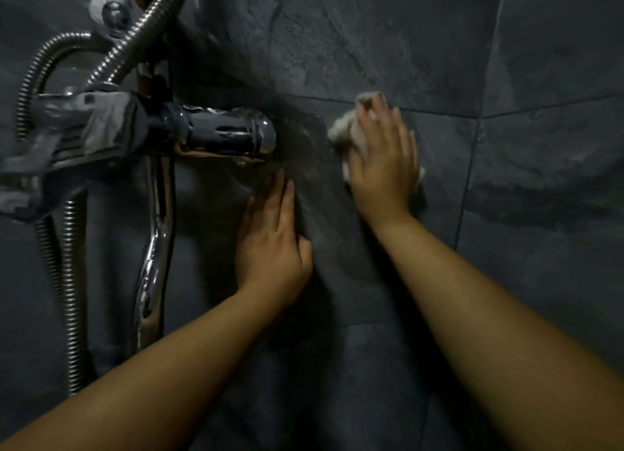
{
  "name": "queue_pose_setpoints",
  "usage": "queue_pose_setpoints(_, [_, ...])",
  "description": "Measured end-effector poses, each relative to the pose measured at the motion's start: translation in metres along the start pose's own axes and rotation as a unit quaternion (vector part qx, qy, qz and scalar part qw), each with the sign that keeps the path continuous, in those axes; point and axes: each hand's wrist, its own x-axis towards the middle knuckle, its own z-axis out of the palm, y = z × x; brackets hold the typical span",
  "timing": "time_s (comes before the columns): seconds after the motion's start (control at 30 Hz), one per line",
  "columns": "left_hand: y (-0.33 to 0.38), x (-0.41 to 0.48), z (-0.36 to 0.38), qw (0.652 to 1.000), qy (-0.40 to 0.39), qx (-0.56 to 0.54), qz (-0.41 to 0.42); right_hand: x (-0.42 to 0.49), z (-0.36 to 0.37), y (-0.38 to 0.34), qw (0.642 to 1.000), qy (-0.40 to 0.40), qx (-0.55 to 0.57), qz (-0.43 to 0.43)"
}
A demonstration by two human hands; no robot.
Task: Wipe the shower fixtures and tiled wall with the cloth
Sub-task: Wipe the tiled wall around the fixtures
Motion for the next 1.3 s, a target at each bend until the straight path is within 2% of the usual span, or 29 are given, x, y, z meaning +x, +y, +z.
queue_pose_setpoints(0.03, [-0.001,-0.001,0.003,1.0,0.01,0.004,0.005,0.01,0.005,-0.014,0.999,0.017,0.008,0.041])
queue_pose_setpoints(0.07, [-0.003,0.0,0.006,0.999,0.037,-0.007,0.012,0.013,0.011,-0.03,0.999,0.037,0.013,0.032])
queue_pose_setpoints(0.13, [-0.009,-0.002,0.015,0.995,0.088,-0.053,0.015,0.002,0.023,-0.051,0.996,0.048,0.034,-0.067])
queue_pose_setpoints(0.23, [-0.015,-0.005,0.017,0.986,0.104,-0.126,-0.01,-0.026,0.022,-0.035,0.974,0.0,0.016,-0.226])
queue_pose_setpoints(0.3, [-0.011,-0.009,0.017,0.984,0.118,-0.132,-0.022,-0.028,0.009,-0.005,0.963,-0.028,-0.005,-0.268])
queue_pose_setpoints(0.33, [-0.008,-0.008,0.017,0.985,0.118,-0.121,-0.023,-0.021,0.003,0.013,0.969,-0.041,-0.011,-0.242])
queue_pose_setpoints(0.4, [-0.003,-0.01,0.019,0.991,0.106,-0.08,-0.016,0.0,-0.01,0.052,0.991,-0.027,-0.006,-0.134])
queue_pose_setpoints(0.5, [-0.002,-0.01,0.025,0.996,0.085,0.018,0.004,0.02,-0.025,0.084,0.999,0.046,0.01,0.027])
queue_pose_setpoints(0.6, [-0.007,-0.009,0.029,0.994,0.085,0.071,0.014,0.0,-0.017,0.073,0.987,0.116,0.019,0.107])
queue_pose_setpoints(0.67, [-0.004,-0.01,0.027,0.993,0.084,0.081,0.011,-0.03,-0.007,0.067,0.98,0.147,0.029,0.128])
queue_pose_setpoints(0.77, [0.004,-0.012,0.018,0.997,0.038,0.07,-0.008,-0.078,-0.002,0.062,0.982,0.148,0.011,0.117])
queue_pose_setpoints(0.87, [0.008,-0.013,0.007,0.998,-0.006,0.055,-0.02,-0.073,0.002,0.04,0.99,0.088,0.005,0.106])
queue_pose_setpoints(0.93, [0.003,-0.013,0.002,0.999,-0.016,0.041,-0.023,-0.056,0.015,0.005,0.998,0.057,0.008,0.032])
queue_pose_setpoints(1.03, [0.001,-0.023,-0.005,0.999,-0.036,0.008,-0.022,-0.058,0.031,-0.032,0.996,0.076,0.013,-0.052])
queue_pose_setpoints(1.1, [0.002,-0.037,-0.013,0.999,-0.033,0.015,0.002,-0.073,0.027,-0.022,0.986,0.054,0.003,-0.156])
queue_pose_setpoints(1.17, [-0.001,-0.05,-0.024,0.997,-0.027,0.052,0.045,-0.082,0.018,0.011,0.959,0.031,-0.026,-0.281])
queue_pose_setpoints(1.2, [-0.004,-0.057,-0.034,0.995,-0.016,0.077,0.068,-0.08,0.013,0.022,0.955,0.028,-0.022,-0.294])
queue_pose_setpoints(1.23, [-0.007,-0.062,-0.043,0.989,0.011,0.106,0.102,-0.075,0.009,0.027,0.964,0.036,-0.005,-0.262])
queue_pose_setpoints(1.3, [-0.018,-0.07,-0.056,0.977,0.073,0.136,0.147,-0.068,0.012,0.017,0.99,0.07,0.042,-0.116])
